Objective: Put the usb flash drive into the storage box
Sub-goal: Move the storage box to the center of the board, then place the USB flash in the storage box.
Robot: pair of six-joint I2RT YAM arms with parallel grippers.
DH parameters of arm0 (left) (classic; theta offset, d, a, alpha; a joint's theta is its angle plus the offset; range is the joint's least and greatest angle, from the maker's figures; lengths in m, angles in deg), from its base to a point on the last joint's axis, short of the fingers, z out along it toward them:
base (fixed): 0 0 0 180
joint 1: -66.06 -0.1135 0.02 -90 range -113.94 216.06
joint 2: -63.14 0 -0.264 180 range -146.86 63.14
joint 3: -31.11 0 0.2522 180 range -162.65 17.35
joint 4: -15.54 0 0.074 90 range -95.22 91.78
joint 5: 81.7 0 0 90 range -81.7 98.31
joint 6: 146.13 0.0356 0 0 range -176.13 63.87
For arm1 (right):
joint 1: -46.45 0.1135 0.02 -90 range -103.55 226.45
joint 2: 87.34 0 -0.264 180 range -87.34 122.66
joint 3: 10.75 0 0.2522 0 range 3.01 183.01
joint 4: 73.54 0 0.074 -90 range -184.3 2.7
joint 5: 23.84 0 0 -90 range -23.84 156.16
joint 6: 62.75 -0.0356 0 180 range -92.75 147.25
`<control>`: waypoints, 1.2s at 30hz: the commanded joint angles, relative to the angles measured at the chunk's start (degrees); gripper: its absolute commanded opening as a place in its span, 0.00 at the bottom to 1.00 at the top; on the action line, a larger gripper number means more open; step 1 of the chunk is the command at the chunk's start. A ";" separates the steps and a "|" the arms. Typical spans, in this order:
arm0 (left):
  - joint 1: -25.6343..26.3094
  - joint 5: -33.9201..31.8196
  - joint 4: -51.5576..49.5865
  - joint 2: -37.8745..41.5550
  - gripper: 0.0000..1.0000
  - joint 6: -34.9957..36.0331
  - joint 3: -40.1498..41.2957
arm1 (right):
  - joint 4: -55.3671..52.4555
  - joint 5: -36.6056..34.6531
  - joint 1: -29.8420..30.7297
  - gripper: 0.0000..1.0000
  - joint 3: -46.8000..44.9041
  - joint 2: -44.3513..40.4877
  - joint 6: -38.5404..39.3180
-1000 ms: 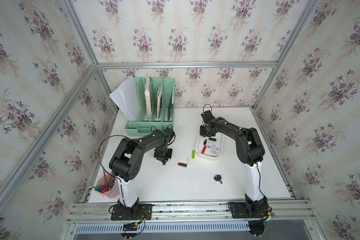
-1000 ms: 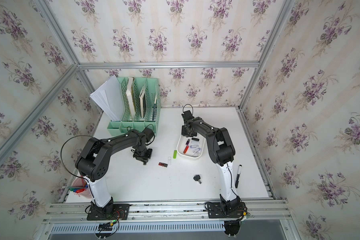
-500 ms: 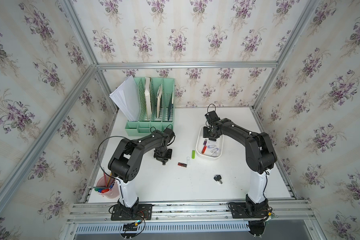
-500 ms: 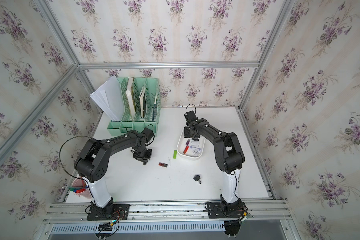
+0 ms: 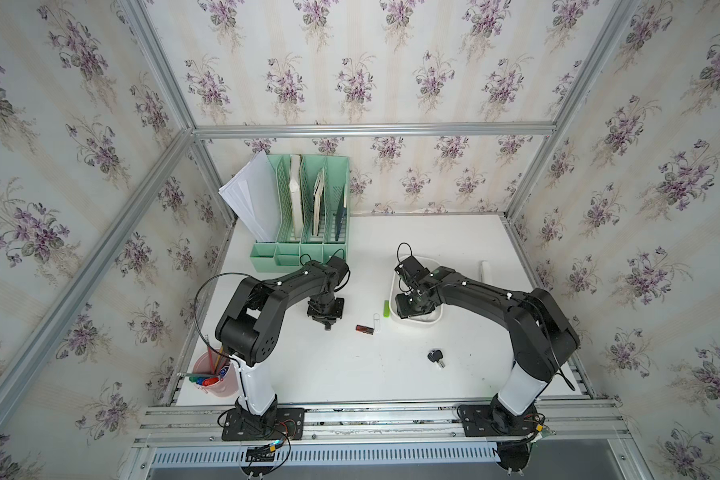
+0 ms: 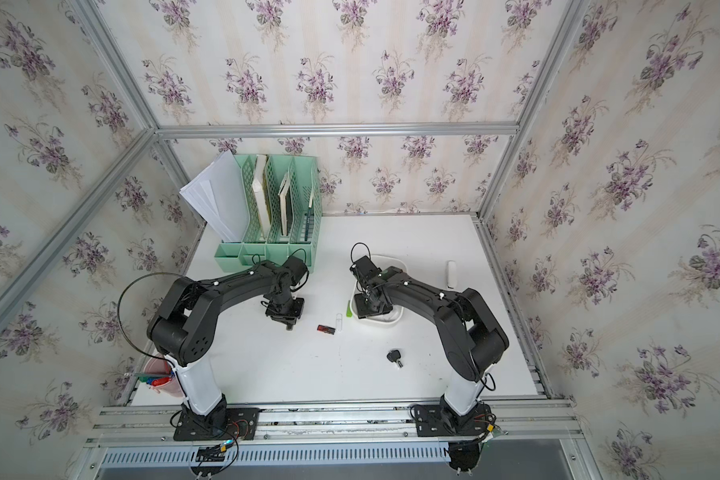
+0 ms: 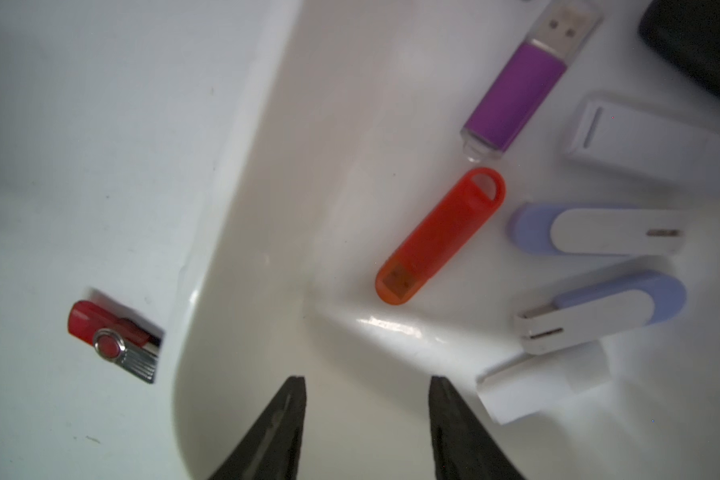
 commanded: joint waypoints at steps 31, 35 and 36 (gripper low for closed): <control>9.46 -1.68 -17.40 1.33 0.24 -0.62 -26.98 | -6.00 -7.16 -20.13 0.68 -13.09 -18.09 -7.02; 12.78 -1.69 -18.89 -2.03 0.24 -1.05 -32.97 | -5.82 -8.18 -21.27 0.70 -14.58 -19.37 -7.81; 13.47 -1.61 -19.11 -2.90 0.24 -1.22 -34.49 | -5.64 -7.66 -21.79 0.70 -14.82 -19.48 -7.86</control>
